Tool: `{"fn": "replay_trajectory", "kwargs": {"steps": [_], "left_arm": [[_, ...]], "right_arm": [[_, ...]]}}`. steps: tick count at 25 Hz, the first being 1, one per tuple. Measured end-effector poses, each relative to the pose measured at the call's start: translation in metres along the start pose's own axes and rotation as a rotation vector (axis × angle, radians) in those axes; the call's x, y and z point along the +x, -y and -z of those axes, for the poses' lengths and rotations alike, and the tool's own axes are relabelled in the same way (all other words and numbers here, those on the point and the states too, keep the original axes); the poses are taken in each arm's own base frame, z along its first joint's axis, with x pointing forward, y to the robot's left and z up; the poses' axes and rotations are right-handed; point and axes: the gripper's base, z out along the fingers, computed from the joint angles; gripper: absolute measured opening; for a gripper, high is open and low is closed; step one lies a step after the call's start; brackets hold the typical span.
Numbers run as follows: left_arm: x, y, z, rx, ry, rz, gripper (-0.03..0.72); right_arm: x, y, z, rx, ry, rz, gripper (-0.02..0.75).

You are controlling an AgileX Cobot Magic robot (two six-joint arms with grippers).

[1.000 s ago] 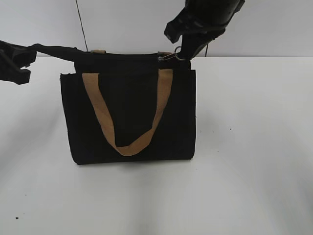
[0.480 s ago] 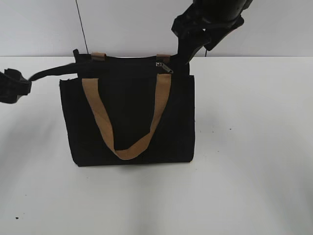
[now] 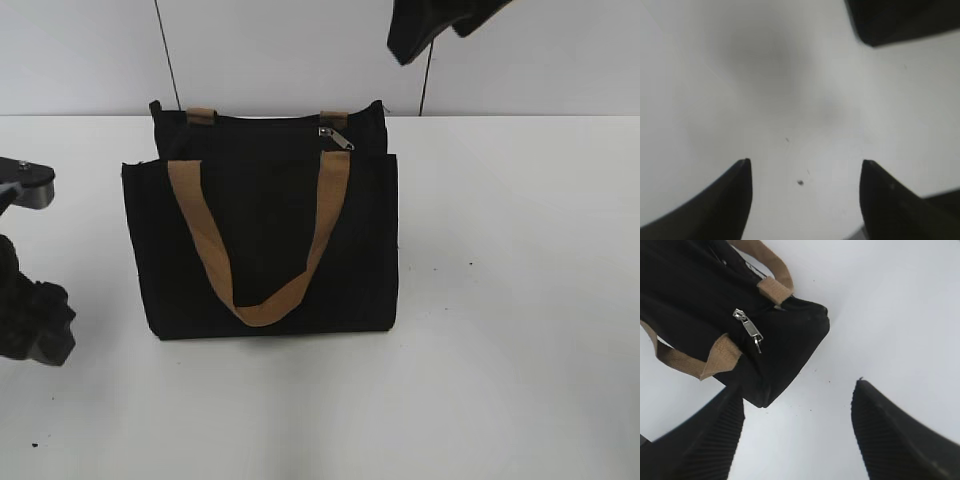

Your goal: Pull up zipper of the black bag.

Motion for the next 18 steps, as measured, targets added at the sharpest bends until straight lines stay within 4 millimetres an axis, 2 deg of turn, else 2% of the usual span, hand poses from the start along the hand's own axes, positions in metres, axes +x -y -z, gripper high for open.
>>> {"fn": "replay_trajectory", "kwargs": {"steps": [4, 6, 8, 10, 12, 16, 17, 18], "left_arm": [[0.007, 0.009, 0.019, 0.1, -0.138, -0.025, 0.501], [0.013, 0.01, 0.034, 0.118, -0.157, -0.033, 0.495], [0.021, 0.01, 0.05, 0.127, -0.147, -0.038, 0.493], [0.031, 0.009, 0.071, 0.132, -0.106, -0.047, 0.493], [0.044, 0.008, 0.093, 0.136, -0.041, -0.052, 0.496], [0.077, 0.006, 0.136, 0.139, 0.145, -0.064, 0.568], [0.092, 0.005, 0.151, 0.14, 0.232, -0.068, 0.582], [0.101, 0.004, 0.158, 0.141, 0.275, -0.07, 0.589]], "right_arm": [[0.01, -0.004, 0.043, 0.018, 0.089, -0.02, 0.516], [0.026, -0.007, 0.064, 0.022, 0.118, -0.031, 0.516], [0.048, -0.011, 0.075, 0.023, 0.112, -0.042, 0.516], [0.077, -0.016, 0.087, 0.022, 0.108, -0.05, 0.522], [0.11, -0.022, 0.091, 0.017, 0.086, -0.056, 0.547], [0.181, -0.034, 0.104, 0.017, 0.096, -0.064, 0.602], [0.198, -0.037, 0.109, 0.02, 0.12, -0.066, 0.606], [0.218, -0.04, 0.113, 0.022, 0.143, -0.066, 0.608]]}}
